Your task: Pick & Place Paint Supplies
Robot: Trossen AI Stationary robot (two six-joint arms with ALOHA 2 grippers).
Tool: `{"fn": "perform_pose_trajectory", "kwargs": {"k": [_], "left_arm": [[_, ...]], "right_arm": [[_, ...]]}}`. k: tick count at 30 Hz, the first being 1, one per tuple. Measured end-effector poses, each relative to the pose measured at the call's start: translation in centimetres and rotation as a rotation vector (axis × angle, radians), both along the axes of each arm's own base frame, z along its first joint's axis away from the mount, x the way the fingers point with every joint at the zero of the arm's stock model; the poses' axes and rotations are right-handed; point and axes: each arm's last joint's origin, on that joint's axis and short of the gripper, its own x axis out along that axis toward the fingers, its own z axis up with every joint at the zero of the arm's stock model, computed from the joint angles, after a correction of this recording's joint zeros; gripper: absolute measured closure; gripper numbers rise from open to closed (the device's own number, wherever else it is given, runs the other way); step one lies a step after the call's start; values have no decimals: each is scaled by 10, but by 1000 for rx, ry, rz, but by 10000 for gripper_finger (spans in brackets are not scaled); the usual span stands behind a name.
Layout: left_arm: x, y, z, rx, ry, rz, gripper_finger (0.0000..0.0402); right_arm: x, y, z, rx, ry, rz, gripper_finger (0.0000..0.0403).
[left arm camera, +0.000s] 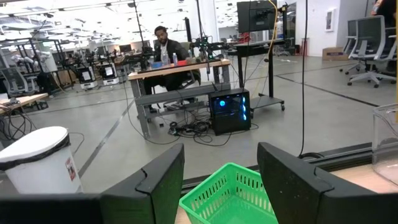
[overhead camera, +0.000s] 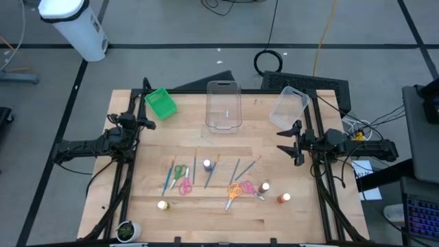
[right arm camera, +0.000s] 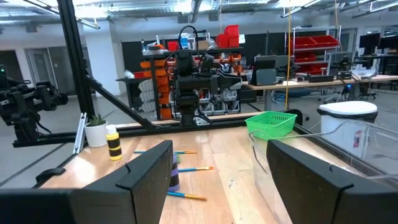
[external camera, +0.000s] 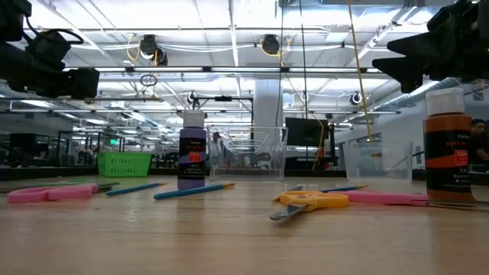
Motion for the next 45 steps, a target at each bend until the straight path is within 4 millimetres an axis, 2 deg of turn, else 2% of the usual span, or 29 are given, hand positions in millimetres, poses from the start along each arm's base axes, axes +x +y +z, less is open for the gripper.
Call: {"fn": "perform_pose_trajectory", "kwargs": {"k": [26,31,35,38,41,43,45], "left_arm": [[0,0,0,3,15,1,190],[-1,1,1,67,370,30,190],[-1,1,1,99,543,31,190],[1,2,1,140,624,-25,190],[5,1,2,197,616,-147,190],[8,-1,3,225,505,-281,190],[13,-4,4,223,322,-488,190]], "right_arm": [[0,0,0,-5,-5,-5,151],[0,0,1,-6,-11,-4,151],[0,0,1,-6,-10,-5,151],[0,0,1,-7,-12,-6,151],[0,0,2,-23,-21,-8,151],[0,0,3,-39,-28,-11,151],[-1,0,4,-51,-42,-13,151]]}}
